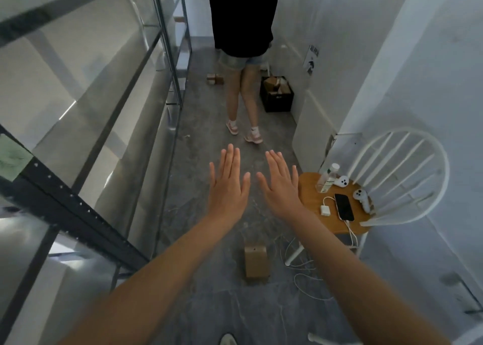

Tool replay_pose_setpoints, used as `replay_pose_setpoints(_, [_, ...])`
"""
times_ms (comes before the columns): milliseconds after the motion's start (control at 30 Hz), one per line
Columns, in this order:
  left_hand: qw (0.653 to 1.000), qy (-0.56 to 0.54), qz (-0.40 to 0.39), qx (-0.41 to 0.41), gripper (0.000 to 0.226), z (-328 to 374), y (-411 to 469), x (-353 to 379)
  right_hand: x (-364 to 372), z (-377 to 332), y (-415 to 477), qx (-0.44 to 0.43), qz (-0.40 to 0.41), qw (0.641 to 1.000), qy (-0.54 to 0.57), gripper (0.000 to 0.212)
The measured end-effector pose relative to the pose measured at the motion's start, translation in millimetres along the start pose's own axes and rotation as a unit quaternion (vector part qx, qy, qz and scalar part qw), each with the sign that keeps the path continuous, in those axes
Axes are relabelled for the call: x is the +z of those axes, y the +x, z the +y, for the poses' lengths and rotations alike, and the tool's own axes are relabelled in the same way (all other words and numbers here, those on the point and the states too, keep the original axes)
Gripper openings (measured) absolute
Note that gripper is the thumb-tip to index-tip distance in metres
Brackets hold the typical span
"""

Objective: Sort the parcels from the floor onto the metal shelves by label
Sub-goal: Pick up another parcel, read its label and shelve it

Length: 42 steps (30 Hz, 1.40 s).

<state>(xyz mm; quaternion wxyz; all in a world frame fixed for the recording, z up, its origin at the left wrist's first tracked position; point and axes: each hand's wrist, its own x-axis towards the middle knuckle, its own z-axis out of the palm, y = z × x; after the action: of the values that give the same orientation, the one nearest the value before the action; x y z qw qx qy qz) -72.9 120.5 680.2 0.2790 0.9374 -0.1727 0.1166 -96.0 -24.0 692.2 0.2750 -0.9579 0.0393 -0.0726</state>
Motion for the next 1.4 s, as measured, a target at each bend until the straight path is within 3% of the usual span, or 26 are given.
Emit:
replay_pose_setpoints(533, [0.987, -0.053, -0.07, -0.133, 0.061, -74, 13, 108, 95, 84, 53, 0.051, -0.157, 0.986, -0.016, 0.061])
replay_pose_setpoints(1033, [0.918, -0.081, -0.233, -0.309, 0.054, -157, -35, 310, 260, 260, 75, 0.155, -0.29, 0.944, 0.008, 0.058])
replay_pose_setpoints(1267, [0.91, -0.027, -0.307, -0.276, 0.057, -193, -64, 390, 344, 333, 53, 0.164, -0.344, 0.923, -0.062, 0.058])
replay_pose_setpoints(1400, [0.89, -0.06, -0.323, -0.317, 0.054, -221, -80, 447, 396, 371, 48, 0.202, -0.352, 0.912, -0.06, 0.058])
